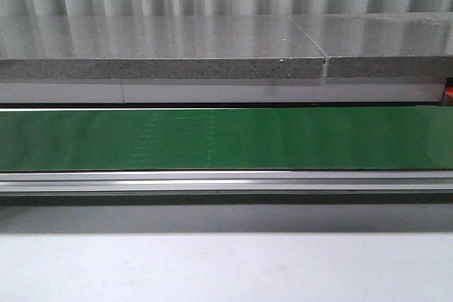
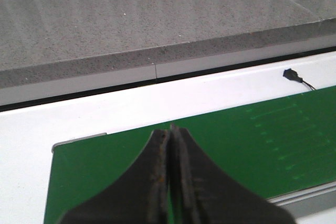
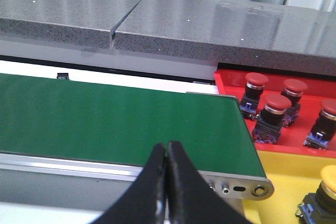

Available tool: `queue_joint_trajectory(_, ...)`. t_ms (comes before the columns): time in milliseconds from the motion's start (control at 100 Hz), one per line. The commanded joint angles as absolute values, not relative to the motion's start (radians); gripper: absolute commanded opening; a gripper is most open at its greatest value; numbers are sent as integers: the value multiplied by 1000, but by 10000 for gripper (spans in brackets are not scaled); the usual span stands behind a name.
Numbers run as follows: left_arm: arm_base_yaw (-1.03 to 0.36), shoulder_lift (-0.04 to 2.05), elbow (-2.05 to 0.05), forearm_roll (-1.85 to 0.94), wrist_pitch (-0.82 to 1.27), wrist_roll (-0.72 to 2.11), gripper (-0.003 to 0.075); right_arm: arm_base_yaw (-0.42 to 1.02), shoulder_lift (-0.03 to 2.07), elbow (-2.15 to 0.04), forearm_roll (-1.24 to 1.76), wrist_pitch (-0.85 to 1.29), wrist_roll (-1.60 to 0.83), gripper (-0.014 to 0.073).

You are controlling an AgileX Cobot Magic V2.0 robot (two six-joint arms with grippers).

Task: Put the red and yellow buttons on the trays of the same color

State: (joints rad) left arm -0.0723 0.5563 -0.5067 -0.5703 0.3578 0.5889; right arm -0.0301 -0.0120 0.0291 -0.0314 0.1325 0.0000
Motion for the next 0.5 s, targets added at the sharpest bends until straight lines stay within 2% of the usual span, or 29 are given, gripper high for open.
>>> queue_joint_trajectory(0, -83, 555, -519, -576, 256, 565, -20, -30, -25, 23, -42, 45, 0, -71)
queue_joint_trajectory(130, -84, 552, -495, -359, 239, 295, -20, -30, -25, 23, -42, 45, 0, -71)
queue_joint_trajectory(310, -118, 532, -427, 155, 149, -216, -20, -30, -25, 23, -42, 45, 0, -71)
queue_joint_trajectory(490, -126, 457, -304, 227, -14, -266, -20, -30, -25, 23, -42, 45, 0, -71)
